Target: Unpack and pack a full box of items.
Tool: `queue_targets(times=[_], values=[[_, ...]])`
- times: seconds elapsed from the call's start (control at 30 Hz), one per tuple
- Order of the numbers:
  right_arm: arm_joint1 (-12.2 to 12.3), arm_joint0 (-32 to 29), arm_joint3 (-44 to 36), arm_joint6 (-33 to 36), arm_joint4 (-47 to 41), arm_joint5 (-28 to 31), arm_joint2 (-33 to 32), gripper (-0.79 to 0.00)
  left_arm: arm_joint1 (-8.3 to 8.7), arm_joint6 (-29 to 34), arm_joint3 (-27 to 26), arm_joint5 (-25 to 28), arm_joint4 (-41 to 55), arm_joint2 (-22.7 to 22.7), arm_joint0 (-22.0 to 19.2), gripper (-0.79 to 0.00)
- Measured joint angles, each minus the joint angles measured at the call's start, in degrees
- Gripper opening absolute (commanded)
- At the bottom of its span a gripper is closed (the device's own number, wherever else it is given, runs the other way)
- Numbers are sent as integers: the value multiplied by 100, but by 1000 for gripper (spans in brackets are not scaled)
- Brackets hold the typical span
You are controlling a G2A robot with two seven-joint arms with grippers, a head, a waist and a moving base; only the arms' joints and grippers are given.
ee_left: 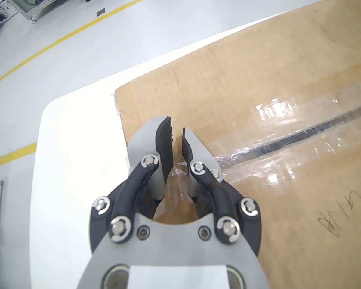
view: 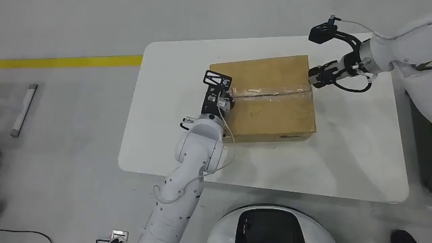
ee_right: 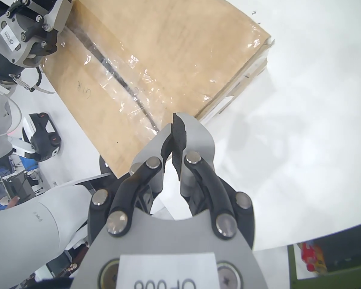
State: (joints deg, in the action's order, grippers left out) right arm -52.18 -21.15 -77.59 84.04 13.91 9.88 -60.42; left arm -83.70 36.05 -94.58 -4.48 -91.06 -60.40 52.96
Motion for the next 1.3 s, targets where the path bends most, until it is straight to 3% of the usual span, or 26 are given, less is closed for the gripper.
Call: queue_targets(times=[0.03, 0.07, 0.2, 0.53, 0.57, 0.6, 0.7, 0.73, 0.77, 0.83, 0.87, 0.9, 1.1, 1.3], values=[[5, -7, -4, -1, 1, 19, 2, -785, -4, 1, 0, 2, -2, -1, 0, -403], [10, -18, -6, -14, -4, 23, 9, -785, -10, 0, 0, 8, 1, -2, -2, -259], [21, -42, -14, -81, 45, 17, 50, -785, -26, 27, -37, 22, 18, -17, -12, 0], [63, -66, 16, -217, -59, -182, -13, -785, -55, 156, -288, 119, 92, -81, 34, 0], [75, -77, 13, -245, -106, -226, -60, -760, -56, 179, -334, 137, 102, -96, 47, 0], [87, -86, 4, -266, -140, -260, -102, -653, -56, 199, -370, 153, 112, -112, 58, 0], [132, -141, -59, -335, -241, -381, -268, -579, -54, 270, -501, 219, 149, -177, 100, 0], [148, -165, -85, -350, -263, -410, -319, -493, -51, 291, -545, 244, 166, -201, 116, 0], [169, -199, -118, -384, -279, -451, -389, -489, -48, 319, -612, 281, 186, -237, 137, 0], [199, -259, -175, -557, -349, -534, -535, -505, -39, 362, -732, 344, 220, -305, 175, 0], [212, -316, -225, -803, -446, -594, -669, -616, -31, 398, -830, 392, 246, -365, 206, 0], [218, -379, -274, -1063, -556, -630, -775, -785, -24, 426, -913, 431, 266, -418, 232, 0], [156, -1170, -954, -3090, -1107, -452, -958, -785, 58, 684, -1541, 693, 382, -976, 506, 0], [-31, -1718, -1570, -4809, -597, -55, -254, -785, 137, 975, -2033, 617, 456, -1682, 908, 0]])
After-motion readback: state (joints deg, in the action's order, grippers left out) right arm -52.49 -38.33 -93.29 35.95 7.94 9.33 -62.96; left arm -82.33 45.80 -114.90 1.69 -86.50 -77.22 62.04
